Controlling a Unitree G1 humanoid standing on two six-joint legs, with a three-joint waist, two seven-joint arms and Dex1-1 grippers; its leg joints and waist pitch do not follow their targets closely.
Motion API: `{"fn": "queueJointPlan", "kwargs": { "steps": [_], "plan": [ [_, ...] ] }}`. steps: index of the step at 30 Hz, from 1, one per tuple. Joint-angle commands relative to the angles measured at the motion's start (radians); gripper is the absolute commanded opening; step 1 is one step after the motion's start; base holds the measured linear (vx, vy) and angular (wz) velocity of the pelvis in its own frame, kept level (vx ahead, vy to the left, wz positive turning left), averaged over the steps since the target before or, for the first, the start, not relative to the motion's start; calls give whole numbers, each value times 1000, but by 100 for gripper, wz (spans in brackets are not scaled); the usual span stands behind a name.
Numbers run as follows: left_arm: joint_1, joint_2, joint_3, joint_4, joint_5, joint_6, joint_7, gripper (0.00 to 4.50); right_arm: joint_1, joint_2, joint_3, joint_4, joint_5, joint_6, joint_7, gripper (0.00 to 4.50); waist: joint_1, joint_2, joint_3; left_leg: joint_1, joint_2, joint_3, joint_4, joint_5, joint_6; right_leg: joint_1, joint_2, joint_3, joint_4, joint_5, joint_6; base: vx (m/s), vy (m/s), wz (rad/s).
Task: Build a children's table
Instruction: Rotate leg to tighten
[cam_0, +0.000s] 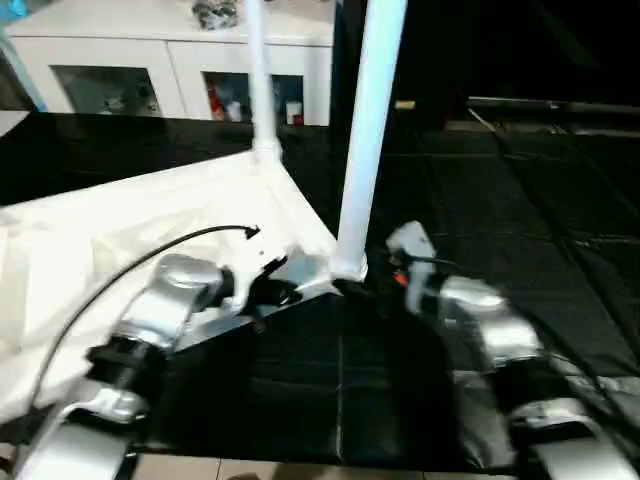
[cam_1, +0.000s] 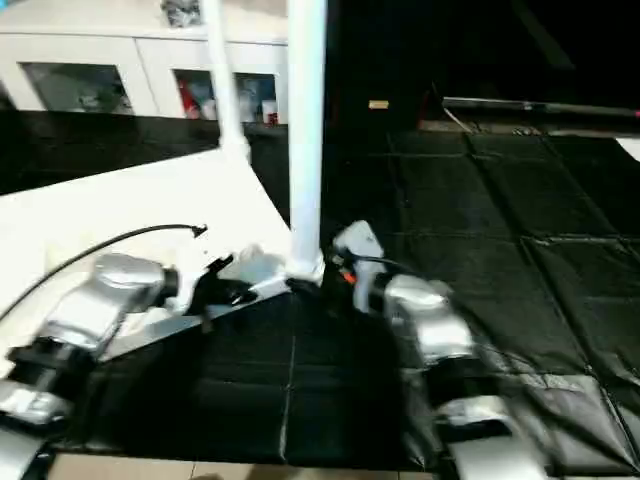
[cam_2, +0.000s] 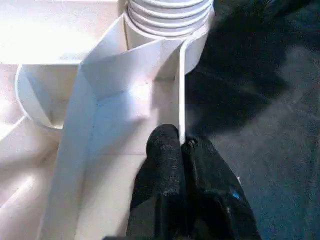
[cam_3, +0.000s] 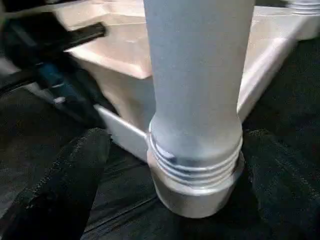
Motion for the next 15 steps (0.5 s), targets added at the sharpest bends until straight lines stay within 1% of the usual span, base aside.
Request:
{"fn": "queueJointPlan", "kwargs": {
  "steps": [1,2,3,4,6,7,8,9,10,11,14,15],
  "plan": [
    [5,21,-27,-35,-17,-47,-80,0,-3,-6,21,-48,42,-1,107,445,6,0,-68,0,51,-17,-61,-104,83,67,-102,66,-71,-173,-181,0,0,0],
    [9,28,-31,-41,-21,-49,-99,0,-4,-12,23,-49,44,1,124,445,5,0,-69,2,53,-15,-60,-95,90,61,-99,65,-69,-153,-185,0,0,0],
    [13,36,-36,-46,-22,-59,-117,0,-6,-17,27,-48,42,-1,136,445,6,0,-69,3,53,-15,-60,-92,91,61,-99,66,-67,-145,-190,0,0,0],
    [20,58,-51,-54,-20,-73,-163,0,-10,-30,43,-45,33,-17,159,445,7,2,-69,3,54,-16,-60,-91,91,60,-100,65,-67,-143,-195,0,0,0],
    [24,76,-66,-55,-17,-99,-196,0,-15,-37,52,-40,27,-36,178,445,10,2,-68,5,55,-15,-62,-101,87,57,-101,66,-68,-158,-199,0,0,0],
    [26,83,-71,-57,-19,-108,-210,0,-18,-40,58,-37,27,-37,195,445,13,3,-68,7,56,-14,-62,-106,83,56,-101,66,-70,-170,-196,0,0,0],
    [28,91,-77,-61,-22,-120,-230,0,-22,-44,69,-36,31,-31,234,445,17,1,-67,9,56,-14,-62,-113,79,55,-101,66,-70,-179,-195,0,0,0],
    [28,91,-77,-61,-22,-120,-230,0,-22,-44,69,-36,31,-31,234,445,18,2,-66,8,55,-14,-63,-120,78,56,-101,66,-71,-190,-193,0,0,0],
    [29,95,-80,-64,-25,-127,-241,0,-22,-45,77,-40,37,-24,262,445,23,1,-67,9,56,-14,-63,-122,75,56,-102,67,-72,-200,-186,0,0,0],
    [31,100,-87,-68,-31,-138,-259,0,-26,-47,89,-39,41,-19,294,445,27,-2,-66,10,56,-13,-63,-127,73,54,-102,68,-74,-210,-183,0,0,0],
    [34,110,-97,-80,-40,-150,-295,0,-43,-43,98,-10,40,-25,319,445,29,-4,-66,8,57,-15,-65,-118,69,55,-104,67,-72,-217,-178,0,0,0],
    [34,110,-97,-80,-40,-150,-295,0,-43,-43,98,-10,40,-25,319,430,29,-4,-67,8,57,-14,-64,-119,67,55,-104,67,-71,-216,-180,0,0,0]
  ]
}}
